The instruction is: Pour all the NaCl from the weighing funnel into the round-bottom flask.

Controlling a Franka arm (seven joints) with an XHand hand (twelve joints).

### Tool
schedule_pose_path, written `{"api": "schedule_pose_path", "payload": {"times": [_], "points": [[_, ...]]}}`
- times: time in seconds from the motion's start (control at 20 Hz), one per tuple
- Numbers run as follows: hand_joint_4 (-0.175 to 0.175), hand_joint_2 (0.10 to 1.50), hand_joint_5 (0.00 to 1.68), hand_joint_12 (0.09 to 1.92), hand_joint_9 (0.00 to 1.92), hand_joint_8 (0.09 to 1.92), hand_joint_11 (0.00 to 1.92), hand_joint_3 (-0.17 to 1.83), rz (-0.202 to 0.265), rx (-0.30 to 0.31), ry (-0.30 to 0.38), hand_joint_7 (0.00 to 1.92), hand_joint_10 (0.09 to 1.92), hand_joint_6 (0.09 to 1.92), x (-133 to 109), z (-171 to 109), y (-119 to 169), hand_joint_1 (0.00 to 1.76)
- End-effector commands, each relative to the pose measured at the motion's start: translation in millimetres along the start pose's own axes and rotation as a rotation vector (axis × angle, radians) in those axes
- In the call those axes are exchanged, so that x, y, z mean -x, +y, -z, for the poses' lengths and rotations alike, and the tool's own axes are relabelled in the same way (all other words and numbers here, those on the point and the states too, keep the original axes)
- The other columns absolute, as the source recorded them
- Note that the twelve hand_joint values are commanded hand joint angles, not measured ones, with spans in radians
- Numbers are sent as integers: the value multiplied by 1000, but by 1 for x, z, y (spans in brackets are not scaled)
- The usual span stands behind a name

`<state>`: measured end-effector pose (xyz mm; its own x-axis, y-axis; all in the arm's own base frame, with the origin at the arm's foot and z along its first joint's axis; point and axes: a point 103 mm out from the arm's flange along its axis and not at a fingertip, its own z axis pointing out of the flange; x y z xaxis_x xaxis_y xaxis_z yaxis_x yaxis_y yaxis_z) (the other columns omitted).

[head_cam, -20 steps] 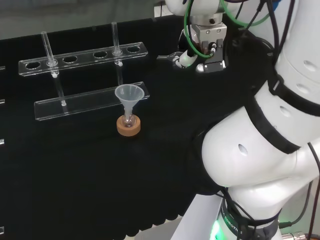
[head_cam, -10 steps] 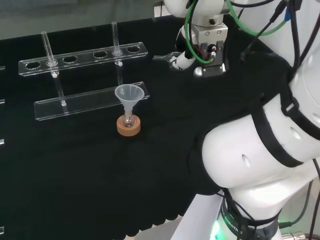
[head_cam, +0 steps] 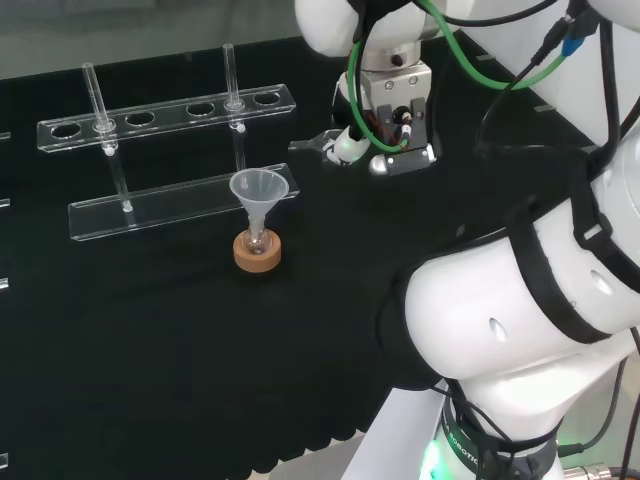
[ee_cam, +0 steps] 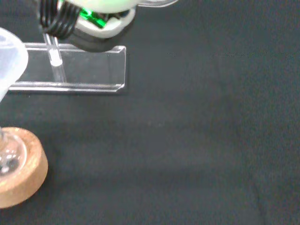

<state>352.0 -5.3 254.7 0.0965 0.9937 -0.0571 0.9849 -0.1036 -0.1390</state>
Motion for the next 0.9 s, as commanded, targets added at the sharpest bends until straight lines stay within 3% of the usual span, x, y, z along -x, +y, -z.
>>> {"api": "schedule_pose_path", "payload": {"times": [0.05, 0.55, 0.9], "points": [[175, 724, 1368, 915, 1198, 694, 1015, 469, 22, -44, -64, 740, 187, 422, -14, -6, -6, 1133], [175, 723, 1371, 917, 1192, 693, 1005, 469, 52, -122, -137, 727, 182, 416, -30, -8, 8, 1134], [175, 723, 1373, 920, 1192, 693, 1002, 468, 66, -145, -198, 719, 180, 412, -40, -9, 16, 1134]]}}
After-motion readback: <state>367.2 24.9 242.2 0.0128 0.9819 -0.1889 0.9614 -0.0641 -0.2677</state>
